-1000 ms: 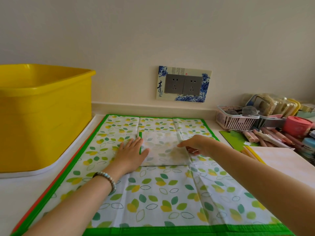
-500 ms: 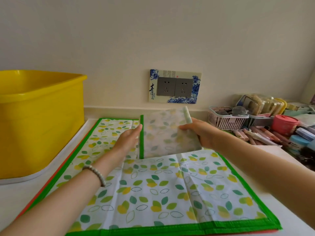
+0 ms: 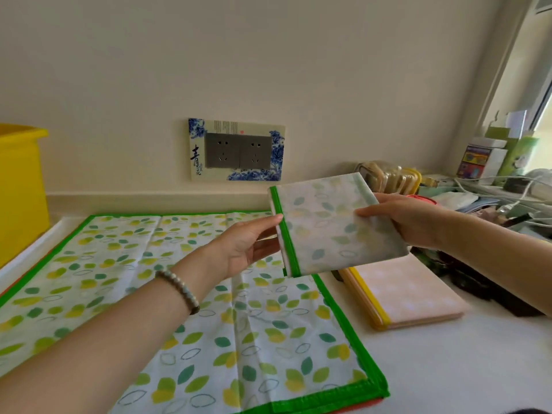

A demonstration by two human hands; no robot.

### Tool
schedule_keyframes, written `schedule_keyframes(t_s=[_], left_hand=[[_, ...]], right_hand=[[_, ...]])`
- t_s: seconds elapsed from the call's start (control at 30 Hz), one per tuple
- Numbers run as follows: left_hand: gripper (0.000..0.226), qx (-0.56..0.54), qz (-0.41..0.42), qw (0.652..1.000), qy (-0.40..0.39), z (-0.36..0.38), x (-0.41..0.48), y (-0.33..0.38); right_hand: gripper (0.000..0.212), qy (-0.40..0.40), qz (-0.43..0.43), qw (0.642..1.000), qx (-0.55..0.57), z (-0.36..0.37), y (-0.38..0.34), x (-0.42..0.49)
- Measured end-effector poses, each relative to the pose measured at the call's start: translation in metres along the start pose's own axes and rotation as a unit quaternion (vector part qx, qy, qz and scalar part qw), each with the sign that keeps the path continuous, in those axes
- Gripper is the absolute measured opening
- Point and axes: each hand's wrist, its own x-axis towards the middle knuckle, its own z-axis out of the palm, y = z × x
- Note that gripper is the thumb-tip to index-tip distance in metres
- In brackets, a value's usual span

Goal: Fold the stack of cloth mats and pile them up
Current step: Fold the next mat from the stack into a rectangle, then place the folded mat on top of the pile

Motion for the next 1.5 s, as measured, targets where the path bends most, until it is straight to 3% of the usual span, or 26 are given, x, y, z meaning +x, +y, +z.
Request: schedule_keyframes(t_s=[0.2,0.47,0.7,0.87,1.27,1.4,1.5], left_hand=[[0.008,0.023,-0.050,0.997,-0.050,0.057,0.025,-0.025],[0.023,0.112,-0.096,0.988,-0.044,0.089,0.042,-0.066],[0.019,0.166,-0.109,0.979,-0.033,0.099,0.047,-0.083],[0.017,0.189,-0.110,0.976,-0.022,0.100,0.049,-0.090],[0.020,0.187,-0.094,0.978,-0.013,0.099,0.049,-0.091],[0.030,0.209,-0.058,0.976,-0.020,0.092,0.041,-0.087],[0.030,0.236,-0.028,0.971,-0.025,0.075,0.031,-0.078]], right_hand=[[0.020,0.054,0.073,0.996,-0.019,-0.070,0.030,-0.004],[0.014,0.111,0.164,0.977,-0.085,-0.105,0.064,-0.011],[0.043,0.133,0.179,0.963,-0.152,-0.107,0.081,-0.012],[0.042,0.135,0.162,0.950,-0.231,-0.104,0.090,-0.010],[0.049,0.134,0.128,0.944,-0.273,-0.105,0.097,-0.009],[0.061,0.148,0.068,0.928,-0.334,-0.101,0.087,-0.011],[0.061,0.149,-0.037,0.897,-0.414,-0.093,0.071,-0.013]])
